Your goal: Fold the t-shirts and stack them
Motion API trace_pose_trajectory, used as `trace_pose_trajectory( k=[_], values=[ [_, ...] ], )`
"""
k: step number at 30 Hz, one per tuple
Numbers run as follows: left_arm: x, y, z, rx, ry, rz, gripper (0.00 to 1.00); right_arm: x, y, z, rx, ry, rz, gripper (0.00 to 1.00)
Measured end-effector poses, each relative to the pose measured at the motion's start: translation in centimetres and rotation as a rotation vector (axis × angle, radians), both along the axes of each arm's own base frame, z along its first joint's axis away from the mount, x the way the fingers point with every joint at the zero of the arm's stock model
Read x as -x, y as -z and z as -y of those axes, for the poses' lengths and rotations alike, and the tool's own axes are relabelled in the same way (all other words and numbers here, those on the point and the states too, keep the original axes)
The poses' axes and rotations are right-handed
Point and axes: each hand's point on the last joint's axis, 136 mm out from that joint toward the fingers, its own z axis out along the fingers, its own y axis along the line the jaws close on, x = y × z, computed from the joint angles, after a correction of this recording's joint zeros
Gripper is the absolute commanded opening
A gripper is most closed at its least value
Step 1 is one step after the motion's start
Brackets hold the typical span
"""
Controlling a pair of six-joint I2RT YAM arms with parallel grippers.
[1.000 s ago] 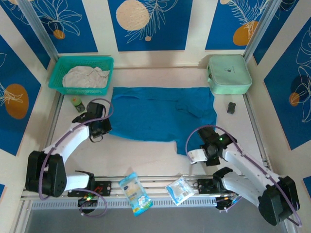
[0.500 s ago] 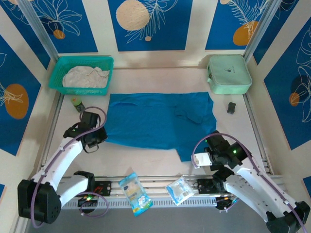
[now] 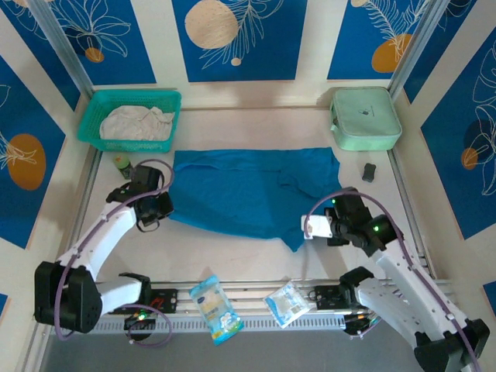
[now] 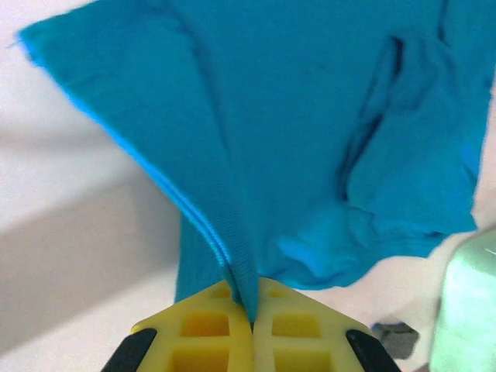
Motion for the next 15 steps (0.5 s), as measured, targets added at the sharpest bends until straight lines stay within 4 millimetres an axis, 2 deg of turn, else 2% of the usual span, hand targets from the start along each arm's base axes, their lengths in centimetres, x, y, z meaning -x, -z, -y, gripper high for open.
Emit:
trace_pose_trajectory(
  k=[7, 15],
  values=[
    [-2.0, -0.1, -0.8, -0.012, -0.007, -0.001, 0.0, -4.9, -1.9, -0.2, -0.028, 0.056, 0.035, 0.0],
    [-4.2, 0.1, -1.3, -0.016, -0.027, -0.01, 0.0, -11.8, -3.6, -0.3, -0.05, 0.083, 0.063, 0.0]
  ],
)
